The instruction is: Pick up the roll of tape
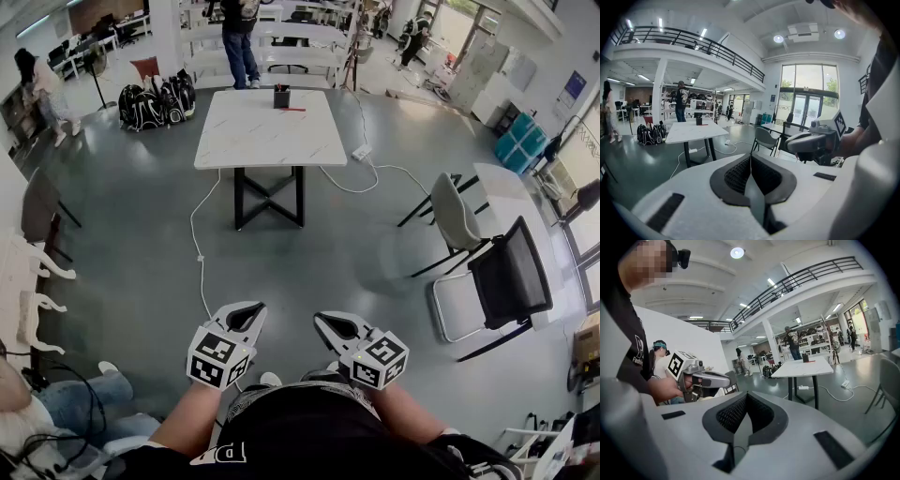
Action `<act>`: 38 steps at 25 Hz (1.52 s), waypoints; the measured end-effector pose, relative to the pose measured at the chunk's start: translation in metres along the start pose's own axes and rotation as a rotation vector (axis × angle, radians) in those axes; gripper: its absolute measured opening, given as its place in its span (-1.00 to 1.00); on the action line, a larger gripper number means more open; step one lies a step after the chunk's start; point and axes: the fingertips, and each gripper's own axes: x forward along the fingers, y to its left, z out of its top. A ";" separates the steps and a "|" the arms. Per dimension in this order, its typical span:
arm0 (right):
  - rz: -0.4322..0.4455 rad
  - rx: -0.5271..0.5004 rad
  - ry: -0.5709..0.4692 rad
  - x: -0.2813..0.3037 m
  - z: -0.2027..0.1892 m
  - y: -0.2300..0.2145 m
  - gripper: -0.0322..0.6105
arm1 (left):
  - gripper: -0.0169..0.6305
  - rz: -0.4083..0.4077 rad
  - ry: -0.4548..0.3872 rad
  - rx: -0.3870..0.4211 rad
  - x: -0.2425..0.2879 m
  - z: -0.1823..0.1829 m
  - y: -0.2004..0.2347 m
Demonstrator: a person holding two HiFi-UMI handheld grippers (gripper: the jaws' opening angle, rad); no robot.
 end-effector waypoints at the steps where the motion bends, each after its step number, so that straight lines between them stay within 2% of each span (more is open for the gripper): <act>1: 0.001 0.000 0.000 -0.001 0.000 0.001 -0.89 | -0.89 0.000 0.001 -0.003 0.000 0.000 -0.002; 10: 0.004 -0.001 0.014 0.002 -0.003 0.003 -0.89 | -0.89 -0.021 -0.010 -0.004 -0.003 0.005 -0.005; 19: 0.006 0.016 0.023 0.008 -0.005 0.008 -0.89 | -0.89 -0.032 0.015 -0.021 -0.007 -0.003 0.001; 31: -0.008 0.044 0.033 0.021 -0.013 0.013 -0.89 | -0.89 -0.034 0.021 -0.041 -0.016 -0.020 0.012; 38: 0.011 0.048 0.027 0.033 -0.006 0.014 -0.89 | -0.89 -0.010 0.010 -0.060 -0.022 -0.019 0.021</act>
